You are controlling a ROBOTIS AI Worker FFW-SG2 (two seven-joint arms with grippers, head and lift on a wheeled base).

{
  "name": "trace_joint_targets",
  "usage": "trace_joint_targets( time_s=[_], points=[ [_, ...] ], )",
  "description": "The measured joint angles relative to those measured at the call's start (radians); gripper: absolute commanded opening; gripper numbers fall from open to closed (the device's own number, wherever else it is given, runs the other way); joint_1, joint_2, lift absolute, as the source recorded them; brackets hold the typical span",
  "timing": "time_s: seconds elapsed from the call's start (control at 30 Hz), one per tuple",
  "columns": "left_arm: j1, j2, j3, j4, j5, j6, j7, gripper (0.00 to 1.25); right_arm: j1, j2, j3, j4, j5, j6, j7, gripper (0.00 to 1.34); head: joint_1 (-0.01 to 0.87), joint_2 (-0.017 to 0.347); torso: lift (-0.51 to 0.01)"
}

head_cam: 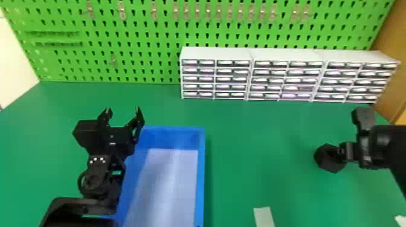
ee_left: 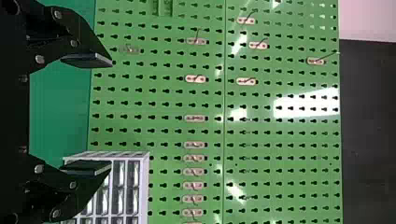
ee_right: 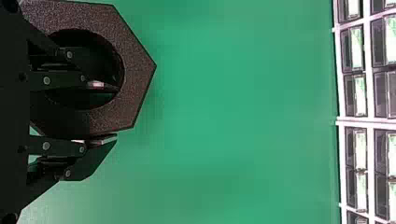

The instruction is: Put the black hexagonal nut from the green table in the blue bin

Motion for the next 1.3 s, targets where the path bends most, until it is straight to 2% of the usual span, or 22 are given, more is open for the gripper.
trace_joint_targets(
  time_s=[0.2, 0.43, 0.9, 1.1, 1.3],
  points=[
    [0.004, 0.000, 0.002, 0.000, 0.002, 0.000, 0.000, 0.77, 0.000, 0.001, -0.018, -0.004, -0.024, 0.001, 0.000, 0.21, 0.657, 0.057, -0.095],
    [0.011, 0.000, 0.005, -0.001, 0.003, 0.000, 0.000, 0.77, 0.053, 0.000, 0.000, -0.080, -0.090, 0.004, 0.000, 0.21, 0.657, 0.057, -0.095],
    [0.014, 0.000, 0.006, -0.001, 0.003, 0.000, 0.000, 0.77, 0.112, 0.004, 0.002, -0.176, -0.114, 0.029, 0.000, 0.21, 0.657, 0.057, -0.095],
    [0.015, 0.000, 0.003, -0.001, 0.003, 0.000, 0.000, 0.77, 0.139, 0.005, -0.008, -0.233, -0.123, 0.047, 0.000, 0.21, 0.657, 0.057, -0.095],
    [0.016, 0.000, 0.002, -0.001, 0.003, 0.000, 0.000, 0.77, 0.189, 0.013, -0.037, -0.343, -0.146, 0.064, 0.000, 0.21, 0.657, 0.057, -0.095]
  ],
)
